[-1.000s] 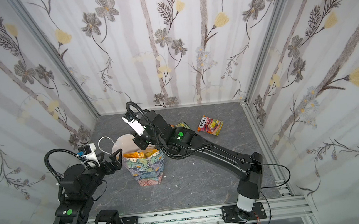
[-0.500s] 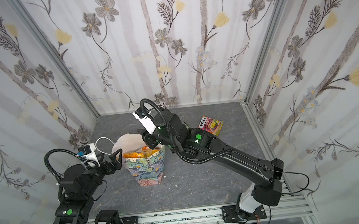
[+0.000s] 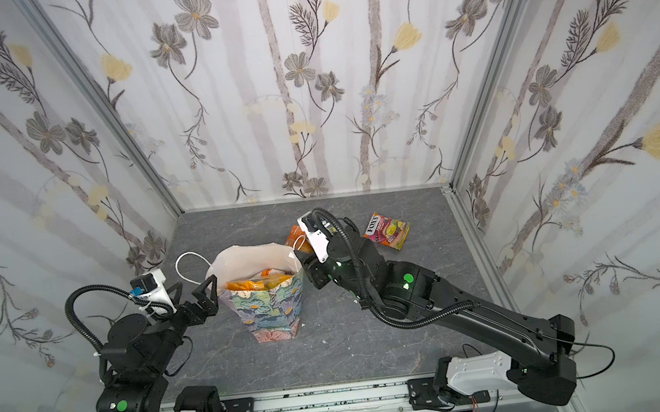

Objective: Place the snacks into the paper bag
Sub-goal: 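Move the right gripper back over the remaining packets on the table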

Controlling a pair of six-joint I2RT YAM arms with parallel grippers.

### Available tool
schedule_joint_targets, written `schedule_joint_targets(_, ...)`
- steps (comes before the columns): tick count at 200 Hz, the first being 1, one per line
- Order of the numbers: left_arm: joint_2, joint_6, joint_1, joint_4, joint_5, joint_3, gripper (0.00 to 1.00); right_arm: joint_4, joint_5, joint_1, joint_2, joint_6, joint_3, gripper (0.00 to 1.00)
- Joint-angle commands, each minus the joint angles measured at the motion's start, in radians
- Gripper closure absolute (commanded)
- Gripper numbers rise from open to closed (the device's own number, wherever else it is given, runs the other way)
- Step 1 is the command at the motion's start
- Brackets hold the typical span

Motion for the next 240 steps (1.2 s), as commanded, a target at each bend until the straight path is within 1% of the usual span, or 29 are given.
schedule_joint_targets(1, -0.009, -0.017, 0.002, 0.015, -0.049, 0.009, 0.0, 0.001, 0.096, -0.019, -0.076, 0.125, -0.086, 0.36)
schedule_joint_targets(23, 0.011, -0.024, 0.002, 0.002, -0.08, 0.01, 0.0, -0.105, 0.101, -0.1, -0.097, 0.18, -0.1, 0.34)
schedule_joint_targets(37, 0.024, -0.026, 0.002, 0.0, -0.082, 0.014, 0.0, -0.161, 0.069, -0.167, -0.09, 0.198, -0.092, 0.33)
schedule_joint_targets(41, 0.026, -0.024, 0.003, 0.0, -0.082, 0.013, 0.0, -0.168, 0.057, -0.185, -0.089, 0.198, -0.093, 0.3)
schedule_joint_targets(57, 0.027, -0.024, 0.004, 0.004, -0.068, 0.013, 0.0, -0.177, 0.011, -0.256, -0.071, 0.191, -0.09, 0.25)
schedule_joint_targets(70, 0.023, -0.017, 0.005, 0.007, -0.043, 0.017, 0.0, -0.173, -0.037, -0.343, -0.044, 0.173, -0.081, 0.13)
schedule_joint_targets(75, 0.018, -0.014, 0.005, 0.01, -0.025, 0.016, 0.0, -0.169, -0.052, -0.367, -0.03, 0.16, -0.076, 0.11)
schedule_joint_targets(84, 0.009, -0.013, 0.005, 0.02, -0.002, 0.01, 0.0, -0.16, -0.061, -0.404, -0.002, 0.144, -0.068, 0.09)
schedule_joint_targets(96, 0.006, -0.013, 0.005, 0.02, -0.004, 0.011, 0.0, -0.152, -0.058, -0.446, 0.047, 0.122, -0.046, 0.0)
schedule_joint_targets(107, 0.011, -0.015, 0.005, 0.014, -0.021, 0.012, 0.0, -0.147, -0.057, -0.484, 0.103, 0.097, -0.025, 0.0)
schedule_joint_targets(120, 0.021, -0.016, 0.007, 0.007, -0.038, 0.016, 0.0, -0.145, -0.028, -0.517, 0.172, 0.072, 0.0, 0.0)
schedule_joint_targets(132, 0.025, -0.018, 0.007, 0.002, -0.045, 0.017, 0.0, -0.144, 0.02, -0.528, 0.229, 0.064, 0.021, 0.0)
schedule_joint_targets(142, 0.025, -0.018, 0.007, 0.004, -0.047, 0.016, 0.0, -0.132, 0.032, -0.54, 0.272, 0.056, 0.028, 0.0)
schedule_joint_targets(170, 0.035, -0.017, 0.007, 0.006, -0.04, 0.012, 0.0, -0.111, 0.013, -0.566, 0.364, 0.016, 0.062, 0.01)
schedule_joint_targets(193, 0.054, -0.015, 0.008, 0.008, -0.029, 0.012, 0.0, -0.101, 0.009, -0.612, 0.43, -0.013, 0.093, 0.0)
schedule_joint_targets(201, 0.06, -0.015, 0.009, 0.009, -0.027, 0.012, 0.0, -0.092, -0.004, -0.632, 0.44, -0.021, 0.102, 0.01)
schedule_joint_targets(205, 0.062, -0.014, 0.009, 0.009, -0.026, 0.012, 0.0, -0.084, -0.011, -0.644, 0.474, -0.024, 0.106, 0.0)
schedule_joint_targets(240, 0.059, -0.016, 0.013, 0.009, -0.026, 0.012, 0.0, -0.04, -0.07, -0.71, 0.582, -0.05, 0.16, 0.0)
